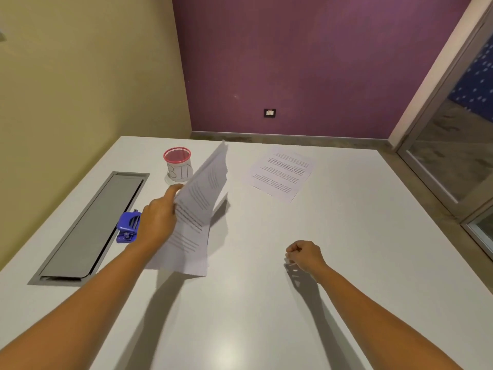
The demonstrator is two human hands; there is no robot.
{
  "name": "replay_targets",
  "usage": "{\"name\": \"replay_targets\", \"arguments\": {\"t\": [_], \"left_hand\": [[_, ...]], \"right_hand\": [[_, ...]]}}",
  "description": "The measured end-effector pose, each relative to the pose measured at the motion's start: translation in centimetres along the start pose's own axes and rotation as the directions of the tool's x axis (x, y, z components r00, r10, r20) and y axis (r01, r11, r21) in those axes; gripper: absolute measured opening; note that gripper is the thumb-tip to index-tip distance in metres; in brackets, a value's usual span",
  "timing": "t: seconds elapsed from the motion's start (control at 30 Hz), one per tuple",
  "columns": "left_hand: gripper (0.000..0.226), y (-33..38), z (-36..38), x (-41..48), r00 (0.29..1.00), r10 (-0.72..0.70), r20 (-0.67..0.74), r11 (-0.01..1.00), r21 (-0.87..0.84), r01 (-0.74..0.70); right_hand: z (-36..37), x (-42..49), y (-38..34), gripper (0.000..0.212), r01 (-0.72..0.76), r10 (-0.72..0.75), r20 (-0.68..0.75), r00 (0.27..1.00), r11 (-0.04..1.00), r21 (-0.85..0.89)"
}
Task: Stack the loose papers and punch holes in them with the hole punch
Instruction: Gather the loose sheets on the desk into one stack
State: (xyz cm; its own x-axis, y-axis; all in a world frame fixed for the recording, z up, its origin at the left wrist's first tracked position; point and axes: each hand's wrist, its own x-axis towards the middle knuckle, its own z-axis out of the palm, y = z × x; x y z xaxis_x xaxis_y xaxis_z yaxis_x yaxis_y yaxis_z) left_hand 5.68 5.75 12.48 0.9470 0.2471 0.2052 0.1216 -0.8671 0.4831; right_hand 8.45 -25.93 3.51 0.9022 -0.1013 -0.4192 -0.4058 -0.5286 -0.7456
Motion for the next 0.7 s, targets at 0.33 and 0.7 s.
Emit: {"name": "replay_targets", "arguments": {"t": [0.33,0.7], "left_hand": [[0.046,-0.9,4.3,4.3,0.934,-0.354,0.039,0.762,-0.567,0.313],[0.043,-3.8,9.7,5.9,0.874,-0.481,0.073,0.627,-0.668,0.401]], "right_hand": [[-1.4,11.6,-4.0,0.031,0.156,-0.2,-0.075,0.977,0.91,-0.385],[0.5,18.2,-4.6,0.061,0.316,-0.236,0.214,0.948,0.616,-0.722]]}}
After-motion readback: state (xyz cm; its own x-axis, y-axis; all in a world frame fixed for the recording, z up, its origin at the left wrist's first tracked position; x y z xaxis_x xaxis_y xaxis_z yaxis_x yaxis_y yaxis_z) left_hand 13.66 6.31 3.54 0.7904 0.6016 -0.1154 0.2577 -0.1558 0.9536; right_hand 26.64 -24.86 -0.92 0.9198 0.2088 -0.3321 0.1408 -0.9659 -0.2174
